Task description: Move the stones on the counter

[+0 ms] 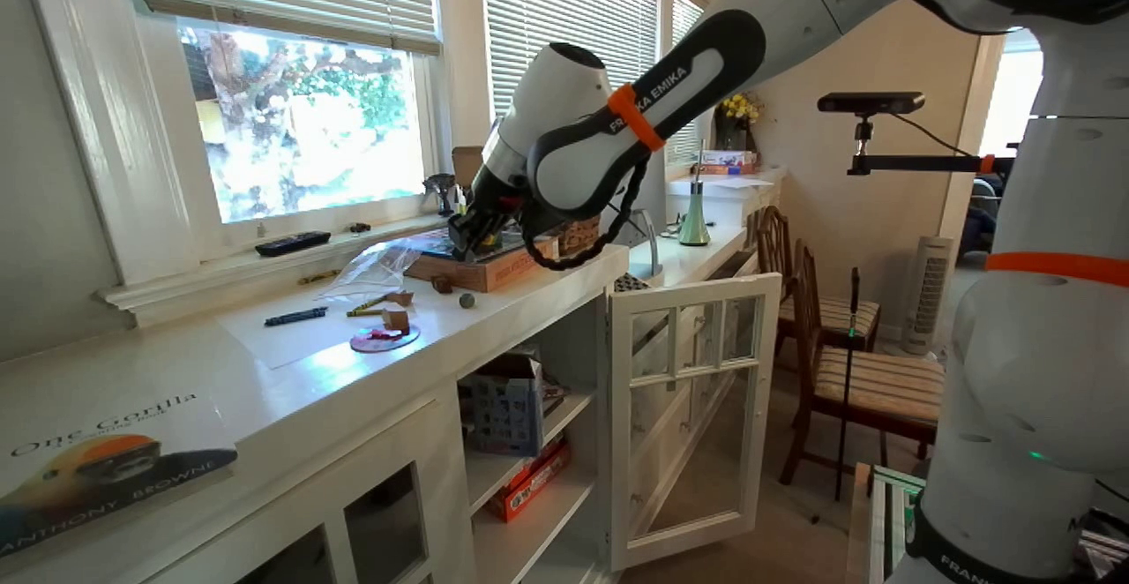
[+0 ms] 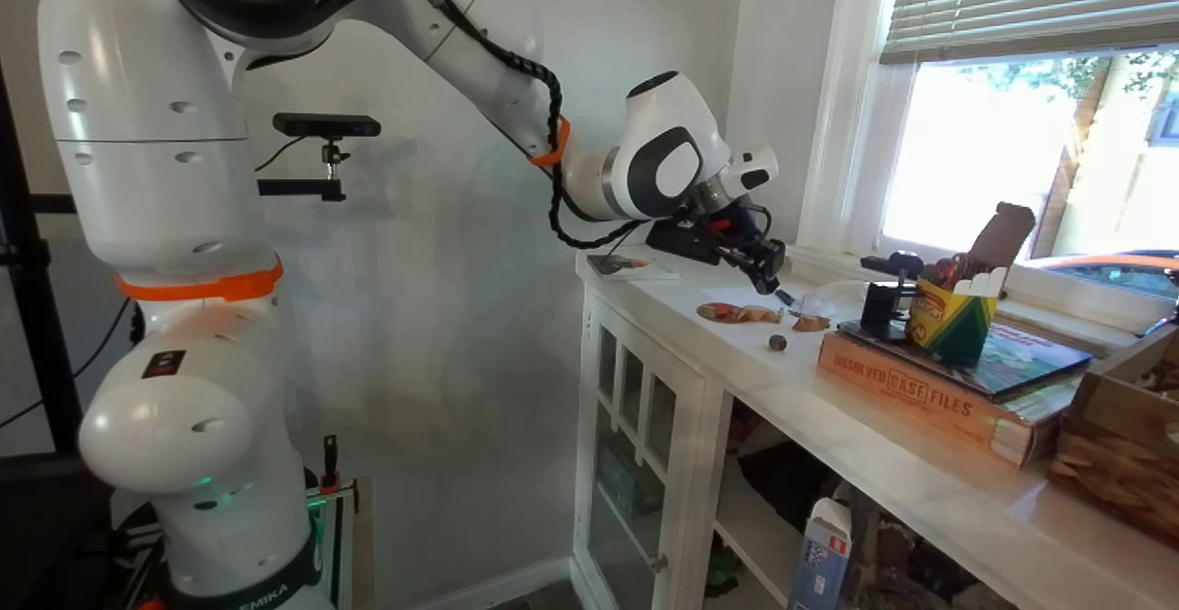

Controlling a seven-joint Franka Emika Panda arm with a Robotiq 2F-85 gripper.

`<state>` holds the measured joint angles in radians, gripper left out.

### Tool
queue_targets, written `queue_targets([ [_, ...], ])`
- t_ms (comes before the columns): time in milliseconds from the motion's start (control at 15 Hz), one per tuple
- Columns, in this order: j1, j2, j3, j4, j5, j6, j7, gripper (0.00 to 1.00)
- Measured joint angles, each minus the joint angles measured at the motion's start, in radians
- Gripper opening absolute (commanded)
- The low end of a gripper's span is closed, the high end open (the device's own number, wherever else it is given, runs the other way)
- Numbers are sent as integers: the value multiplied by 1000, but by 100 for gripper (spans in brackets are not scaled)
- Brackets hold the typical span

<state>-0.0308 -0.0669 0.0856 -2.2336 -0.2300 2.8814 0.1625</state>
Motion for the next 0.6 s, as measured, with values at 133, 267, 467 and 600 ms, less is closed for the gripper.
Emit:
queue_targets([
  [133,-1,0,0,-2,0,10,8,6],
  [267,-1,2,0,-6,0,17,11,6],
  [467,-1,21,3,-6,-1,39,23,6],
  [600,1,42,6,-6,1,56,27,6],
])
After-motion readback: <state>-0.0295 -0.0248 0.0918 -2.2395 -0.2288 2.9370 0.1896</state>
